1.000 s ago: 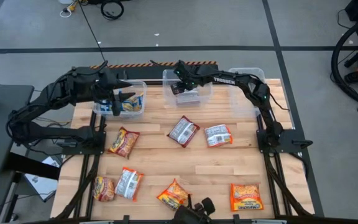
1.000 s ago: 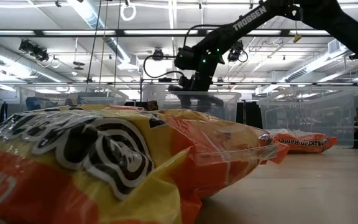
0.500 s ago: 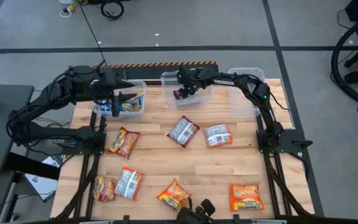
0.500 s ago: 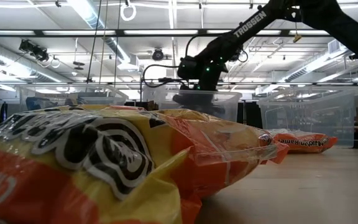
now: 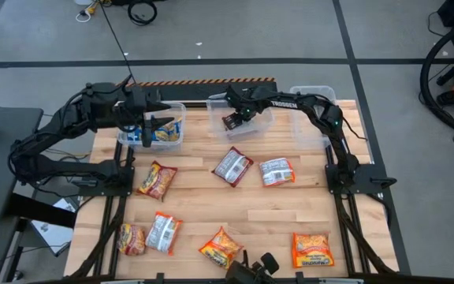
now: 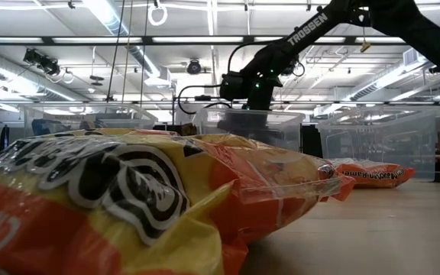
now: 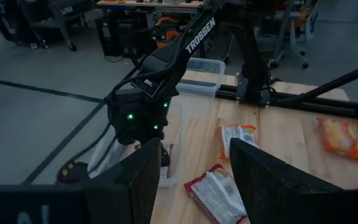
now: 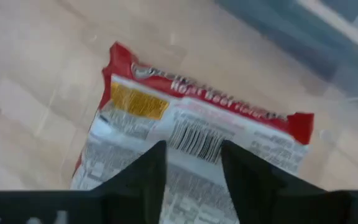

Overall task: Sort Maruchan noodles
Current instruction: Adjust the red noodle in the transparent bin, then adjust the red noodle pack in the center transparent bin

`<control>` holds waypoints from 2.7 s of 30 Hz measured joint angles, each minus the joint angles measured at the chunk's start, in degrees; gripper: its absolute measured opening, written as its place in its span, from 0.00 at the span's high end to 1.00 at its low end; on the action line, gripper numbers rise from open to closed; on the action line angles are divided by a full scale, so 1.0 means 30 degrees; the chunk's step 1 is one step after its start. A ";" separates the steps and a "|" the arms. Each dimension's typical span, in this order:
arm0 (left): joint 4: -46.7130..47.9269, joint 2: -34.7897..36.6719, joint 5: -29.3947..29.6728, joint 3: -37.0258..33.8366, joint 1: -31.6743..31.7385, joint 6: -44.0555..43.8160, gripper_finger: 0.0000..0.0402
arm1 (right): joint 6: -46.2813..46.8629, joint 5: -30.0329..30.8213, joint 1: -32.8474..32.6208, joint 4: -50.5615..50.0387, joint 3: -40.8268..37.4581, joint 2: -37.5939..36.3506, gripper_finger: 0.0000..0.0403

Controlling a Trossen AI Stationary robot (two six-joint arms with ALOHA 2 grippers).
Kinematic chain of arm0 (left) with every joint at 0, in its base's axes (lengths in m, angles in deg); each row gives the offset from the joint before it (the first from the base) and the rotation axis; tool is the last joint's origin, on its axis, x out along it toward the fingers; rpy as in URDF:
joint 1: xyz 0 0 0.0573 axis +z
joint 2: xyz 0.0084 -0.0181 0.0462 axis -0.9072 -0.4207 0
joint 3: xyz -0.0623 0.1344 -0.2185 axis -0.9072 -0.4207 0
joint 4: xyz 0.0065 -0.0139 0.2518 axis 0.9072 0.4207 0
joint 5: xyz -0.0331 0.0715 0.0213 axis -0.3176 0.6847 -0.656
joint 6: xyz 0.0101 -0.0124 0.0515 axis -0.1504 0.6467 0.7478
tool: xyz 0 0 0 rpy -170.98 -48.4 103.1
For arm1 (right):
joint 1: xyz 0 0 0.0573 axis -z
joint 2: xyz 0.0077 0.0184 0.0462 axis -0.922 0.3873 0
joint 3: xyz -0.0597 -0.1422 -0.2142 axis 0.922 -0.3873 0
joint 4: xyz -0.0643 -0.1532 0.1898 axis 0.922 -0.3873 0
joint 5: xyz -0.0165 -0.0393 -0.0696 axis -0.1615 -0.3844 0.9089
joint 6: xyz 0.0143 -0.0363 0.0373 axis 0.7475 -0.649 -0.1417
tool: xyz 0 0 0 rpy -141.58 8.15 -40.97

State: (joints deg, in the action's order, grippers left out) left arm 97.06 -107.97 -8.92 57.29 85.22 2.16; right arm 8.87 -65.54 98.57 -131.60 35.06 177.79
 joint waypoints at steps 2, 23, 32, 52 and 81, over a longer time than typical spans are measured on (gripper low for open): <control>0.0000 0.0018 -0.0019 0.0002 0.0000 -0.0238 0.51 | 0.0025 0.0056 0.0011 0.0158 0.0000 0.0007 0.66; 0.0335 0.3067 -0.0013 -0.0003 -0.0007 -0.2585 0.51 | 0.1231 -0.1805 0.0158 -0.0791 0.1193 -0.1202 0.84; 0.0466 0.3118 -0.0023 -0.0003 -0.0022 -0.3105 0.51 | -0.4288 -0.2969 -0.0367 0.3464 -0.0401 -0.1224 0.59; 0.1055 0.3126 -0.0080 -0.0003 -0.0029 -0.4081 0.51 | -0.2065 -0.2928 0.0109 0.4805 -0.3727 -0.1345 0.54; 0.1115 0.3107 -0.0038 -0.0491 -0.0029 -0.4066 0.51 | -0.1526 -0.1410 0.0142 0.5104 -0.2550 -0.3606 0.99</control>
State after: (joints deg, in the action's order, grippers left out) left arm 100.40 -98.65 -9.03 55.82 85.13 -10.04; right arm 4.29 -69.77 98.99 -116.29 27.41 166.97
